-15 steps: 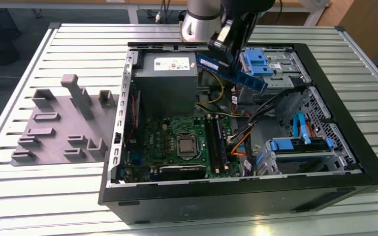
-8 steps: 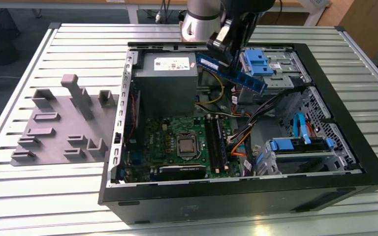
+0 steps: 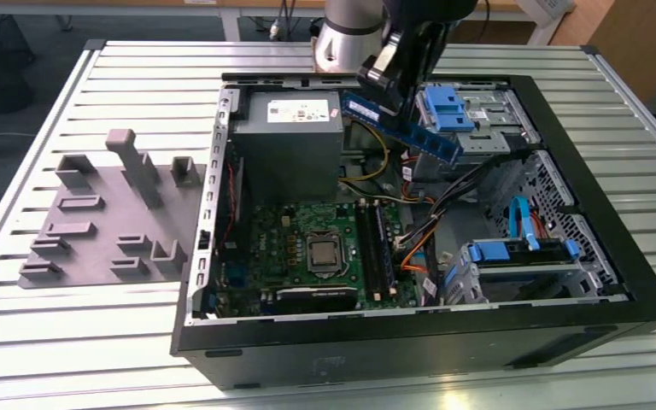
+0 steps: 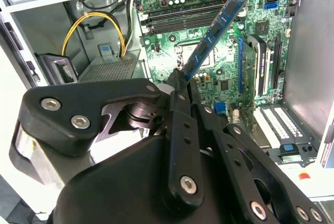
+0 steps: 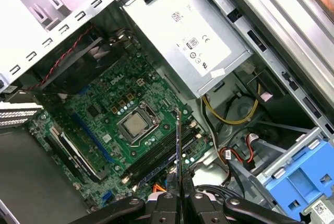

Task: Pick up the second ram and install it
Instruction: 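Insert the second ram into the second slot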

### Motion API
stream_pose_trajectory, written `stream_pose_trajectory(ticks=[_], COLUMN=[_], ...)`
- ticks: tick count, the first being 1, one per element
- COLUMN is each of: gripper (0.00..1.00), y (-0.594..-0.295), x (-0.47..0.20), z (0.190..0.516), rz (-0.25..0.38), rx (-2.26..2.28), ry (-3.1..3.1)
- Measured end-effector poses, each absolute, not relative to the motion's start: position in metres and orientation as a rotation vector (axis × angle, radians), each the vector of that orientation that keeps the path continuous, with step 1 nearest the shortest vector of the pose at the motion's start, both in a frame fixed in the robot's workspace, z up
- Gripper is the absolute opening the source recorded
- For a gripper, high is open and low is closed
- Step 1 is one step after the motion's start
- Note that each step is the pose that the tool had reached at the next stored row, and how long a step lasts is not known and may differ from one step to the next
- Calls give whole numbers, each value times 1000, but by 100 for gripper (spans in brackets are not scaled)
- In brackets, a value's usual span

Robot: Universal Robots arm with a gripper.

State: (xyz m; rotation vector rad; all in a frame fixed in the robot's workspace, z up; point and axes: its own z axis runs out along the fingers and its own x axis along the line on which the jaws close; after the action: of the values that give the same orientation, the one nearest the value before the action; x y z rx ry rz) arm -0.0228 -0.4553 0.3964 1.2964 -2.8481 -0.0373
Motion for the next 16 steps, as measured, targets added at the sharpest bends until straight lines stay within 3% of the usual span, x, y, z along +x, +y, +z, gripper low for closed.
stream_pose_trajectory(ticks=[16], gripper=[14], y=[-455], x=[-23], z=[396], rz=[-38], rx=[1212], ry=[-2886])
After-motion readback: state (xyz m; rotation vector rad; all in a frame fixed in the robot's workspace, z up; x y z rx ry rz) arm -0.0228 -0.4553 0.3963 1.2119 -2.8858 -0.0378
